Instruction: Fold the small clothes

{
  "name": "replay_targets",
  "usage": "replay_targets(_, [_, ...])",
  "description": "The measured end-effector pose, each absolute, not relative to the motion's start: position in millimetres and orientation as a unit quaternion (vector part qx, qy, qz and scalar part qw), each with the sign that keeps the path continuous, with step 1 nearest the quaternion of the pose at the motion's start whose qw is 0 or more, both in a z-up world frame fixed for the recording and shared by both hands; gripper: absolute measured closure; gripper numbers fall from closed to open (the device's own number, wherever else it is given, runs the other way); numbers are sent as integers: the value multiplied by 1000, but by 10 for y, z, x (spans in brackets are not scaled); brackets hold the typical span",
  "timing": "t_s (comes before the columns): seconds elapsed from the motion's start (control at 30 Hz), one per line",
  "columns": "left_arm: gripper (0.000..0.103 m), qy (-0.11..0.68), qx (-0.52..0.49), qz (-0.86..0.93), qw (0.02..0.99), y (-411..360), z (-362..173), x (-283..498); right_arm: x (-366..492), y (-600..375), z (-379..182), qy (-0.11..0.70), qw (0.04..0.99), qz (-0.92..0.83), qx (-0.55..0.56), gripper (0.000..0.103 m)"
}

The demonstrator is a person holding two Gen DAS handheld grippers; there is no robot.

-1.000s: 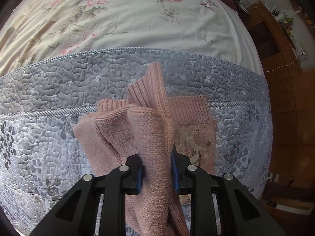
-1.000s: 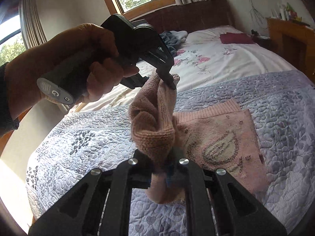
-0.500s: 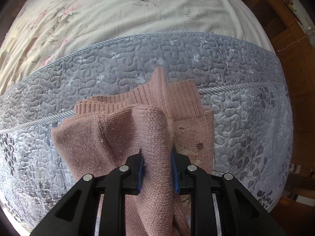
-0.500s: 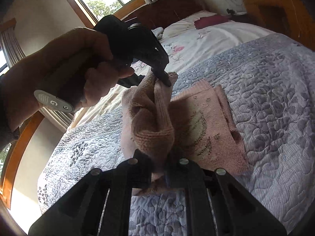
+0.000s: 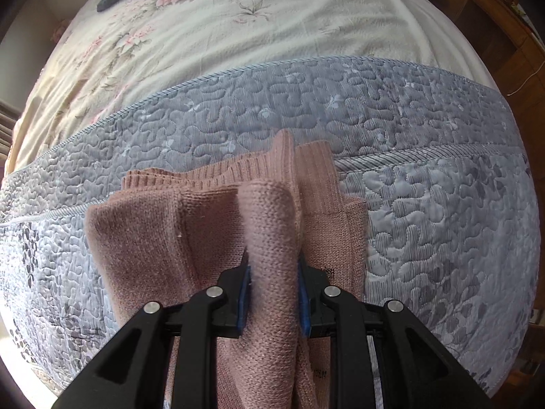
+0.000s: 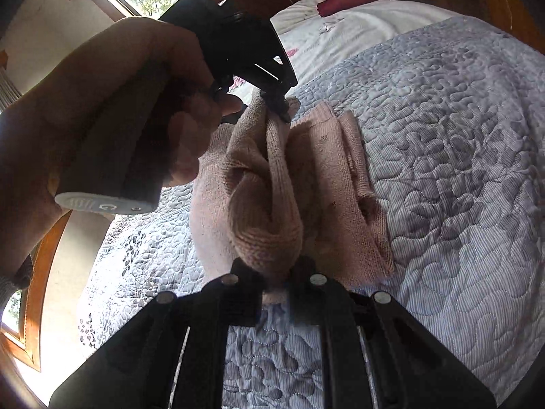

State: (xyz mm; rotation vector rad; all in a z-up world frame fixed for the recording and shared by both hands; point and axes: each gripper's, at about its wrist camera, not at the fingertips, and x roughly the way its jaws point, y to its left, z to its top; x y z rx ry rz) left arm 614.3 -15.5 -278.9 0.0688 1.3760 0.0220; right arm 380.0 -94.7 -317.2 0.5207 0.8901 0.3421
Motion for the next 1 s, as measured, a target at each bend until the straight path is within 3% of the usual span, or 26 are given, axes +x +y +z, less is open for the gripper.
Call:
replay_targets(0.67, [80, 575, 52, 33, 816, -529, -2890, 5892, 3788, -1227, -3423, 467, 819, 158, 294, 94])
replay_targets(0.77, [69, 572, 26, -1, 820, -510, -2963, 5901, 3805, -1260, -3499, 477, 811, 154, 302, 94])
replay_targets(0.83, [49, 561, -6, -42, 827, -478, -2932, 5881, 3828, -1290, -3575, 486, 801, 156, 313, 94])
replay_targets(0.87, [45, 558, -27, -64, 827, -443, -2909, 5875, 3837, -1326, -3621, 491, 792, 161, 325, 93])
replay_targets(0.93, [39, 549, -70, -104, 827, -329, -2820, 5859, 3853, -1408, -3695, 496, 772, 172, 359, 83])
replay_targets(1.0, [37, 525, -95, -124, 836, -173, -2654, 5819, 3849, -1509, -3717, 488, 764, 172, 385, 41])
